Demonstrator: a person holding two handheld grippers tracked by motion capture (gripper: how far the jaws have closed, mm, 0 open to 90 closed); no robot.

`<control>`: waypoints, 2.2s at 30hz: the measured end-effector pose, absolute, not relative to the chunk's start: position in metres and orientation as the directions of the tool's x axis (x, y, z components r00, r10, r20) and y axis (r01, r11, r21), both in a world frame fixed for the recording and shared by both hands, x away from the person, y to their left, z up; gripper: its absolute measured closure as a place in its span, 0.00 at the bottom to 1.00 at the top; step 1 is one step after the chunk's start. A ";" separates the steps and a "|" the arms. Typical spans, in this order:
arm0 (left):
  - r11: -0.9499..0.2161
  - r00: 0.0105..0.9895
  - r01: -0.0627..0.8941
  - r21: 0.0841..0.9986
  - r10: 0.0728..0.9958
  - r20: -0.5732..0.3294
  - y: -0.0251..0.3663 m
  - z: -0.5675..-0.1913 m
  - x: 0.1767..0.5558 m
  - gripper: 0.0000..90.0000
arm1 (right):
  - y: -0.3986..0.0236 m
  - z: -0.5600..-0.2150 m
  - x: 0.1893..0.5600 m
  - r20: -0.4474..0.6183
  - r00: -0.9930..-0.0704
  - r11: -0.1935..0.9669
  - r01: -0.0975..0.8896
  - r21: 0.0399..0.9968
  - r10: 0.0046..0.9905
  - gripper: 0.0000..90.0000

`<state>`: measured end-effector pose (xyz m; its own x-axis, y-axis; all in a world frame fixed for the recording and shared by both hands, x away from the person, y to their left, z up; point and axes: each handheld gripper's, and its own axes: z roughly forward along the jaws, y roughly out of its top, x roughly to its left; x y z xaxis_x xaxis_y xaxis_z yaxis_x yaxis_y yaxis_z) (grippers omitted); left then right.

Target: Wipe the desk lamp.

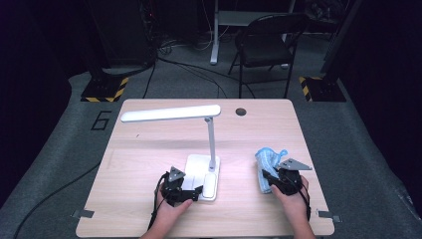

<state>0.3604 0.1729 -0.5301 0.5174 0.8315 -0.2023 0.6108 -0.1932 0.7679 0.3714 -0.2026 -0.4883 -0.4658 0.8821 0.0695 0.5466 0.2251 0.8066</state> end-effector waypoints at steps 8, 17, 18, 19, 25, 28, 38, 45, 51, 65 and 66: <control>-0.195 0.520 0.609 0.769 0.830 -0.201 0.173 -0.530 0.361 0.09 | -0.201 -0.501 0.377 0.028 -0.464 0.277 0.576 0.769 0.886 0.69; -0.197 0.523 0.607 0.770 0.829 -0.201 0.173 -0.530 0.360 0.09 | -0.203 -0.500 0.377 0.064 -0.446 0.245 0.601 0.761 0.893 0.59; -0.197 0.523 0.607 0.770 0.828 -0.200 0.173 -0.530 0.361 0.09 | -0.203 -0.500 0.377 0.066 -0.447 0.245 0.601 0.761 0.892 0.58; -0.196 0.522 0.606 0.771 0.829 -0.199 0.173 -0.530 0.360 0.09 | -0.203 -0.499 0.377 0.066 -0.446 0.245 0.603 0.759 0.892 0.56; -0.197 0.523 0.607 0.770 0.828 -0.200 0.174 -0.530 0.360 0.09 | -0.201 -0.496 0.377 0.055 -0.445 0.250 0.595 0.764 0.894 0.49; -0.198 0.524 0.607 0.770 0.828 -0.200 0.174 -0.530 0.360 0.09 | -0.200 -0.493 0.376 0.058 -0.438 0.244 0.600 0.762 0.897 0.48; -0.196 0.524 0.606 0.771 0.828 -0.201 0.174 -0.530 0.360 0.09 | -0.199 -0.472 0.366 0.044 -0.444 0.231 0.546 0.805 0.895 0.49; -0.202 0.527 0.608 0.768 0.826 -0.200 0.174 -0.530 0.360 0.10 | -0.190 -0.459 0.358 0.057 -0.495 0.232 0.504 0.832 0.867 0.49; -0.197 0.525 0.607 0.770 0.826 -0.203 0.176 -0.530 0.358 0.12 | -0.181 -0.461 0.357 0.050 -0.530 0.255 0.487 0.836 0.846 0.49; -0.239 0.539 0.615 0.751 0.823 -0.180 0.179 -0.523 0.351 0.19 | -0.150 -0.474 0.356 0.054 -0.611 0.315 0.480 0.819 0.790 0.49; -0.241 0.541 0.614 0.752 0.822 -0.178 0.179 -0.523 0.350 0.19 | -0.146 -0.475 0.356 0.053 -0.615 0.318 0.478 0.819 0.787 0.49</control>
